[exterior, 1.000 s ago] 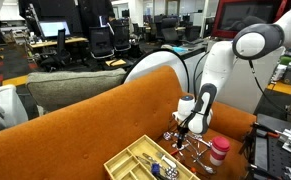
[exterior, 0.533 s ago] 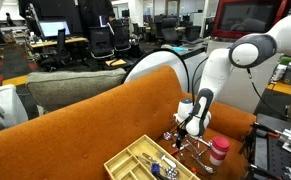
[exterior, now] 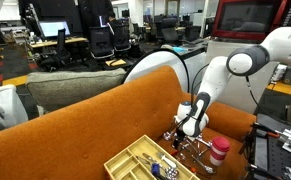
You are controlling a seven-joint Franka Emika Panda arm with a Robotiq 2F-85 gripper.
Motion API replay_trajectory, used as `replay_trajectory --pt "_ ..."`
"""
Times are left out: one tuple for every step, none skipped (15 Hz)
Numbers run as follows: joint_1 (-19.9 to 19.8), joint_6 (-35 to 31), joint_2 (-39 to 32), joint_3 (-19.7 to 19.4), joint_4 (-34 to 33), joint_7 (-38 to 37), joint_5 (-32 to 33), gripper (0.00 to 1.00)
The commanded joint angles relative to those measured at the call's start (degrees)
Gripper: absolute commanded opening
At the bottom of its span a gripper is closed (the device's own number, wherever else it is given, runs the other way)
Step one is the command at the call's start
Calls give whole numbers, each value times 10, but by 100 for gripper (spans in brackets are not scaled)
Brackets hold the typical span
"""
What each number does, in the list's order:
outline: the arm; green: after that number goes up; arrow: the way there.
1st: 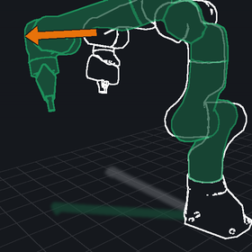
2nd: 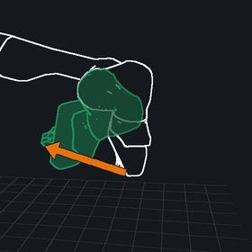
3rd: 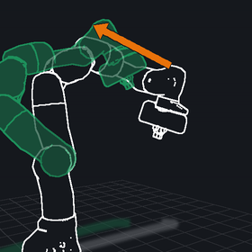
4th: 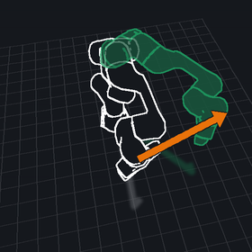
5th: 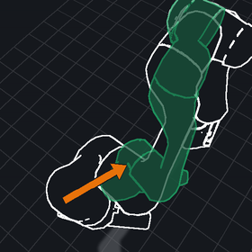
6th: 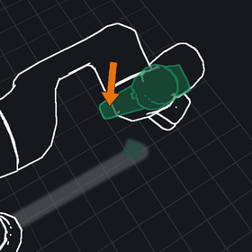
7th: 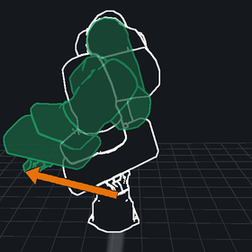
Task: Pick up a spoon and place it in the box
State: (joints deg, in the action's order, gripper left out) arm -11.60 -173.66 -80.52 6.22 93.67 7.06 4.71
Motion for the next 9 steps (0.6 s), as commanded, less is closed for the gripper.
replay_trajectory --pt "-24 33 -29 20 -47 9 -16 100" --pt "-21 37 -35 15 -57 5 -18 100" --pt "-20 40 -39 10 -65 3 -22 100" --pt "-19 44 -43 5 -72 1 -25 100" --pt "-21 45 -33 2 -62 1 -28 100" --pt "-25 49 -36 2 -66 3 -30 100" --pt "-27 52 -36 2 -67 4 -33 100" --pt "-30 55 -36 2 -67 5 -34 100" --pt "-35 60 -36 5 -66 7 -35 100"
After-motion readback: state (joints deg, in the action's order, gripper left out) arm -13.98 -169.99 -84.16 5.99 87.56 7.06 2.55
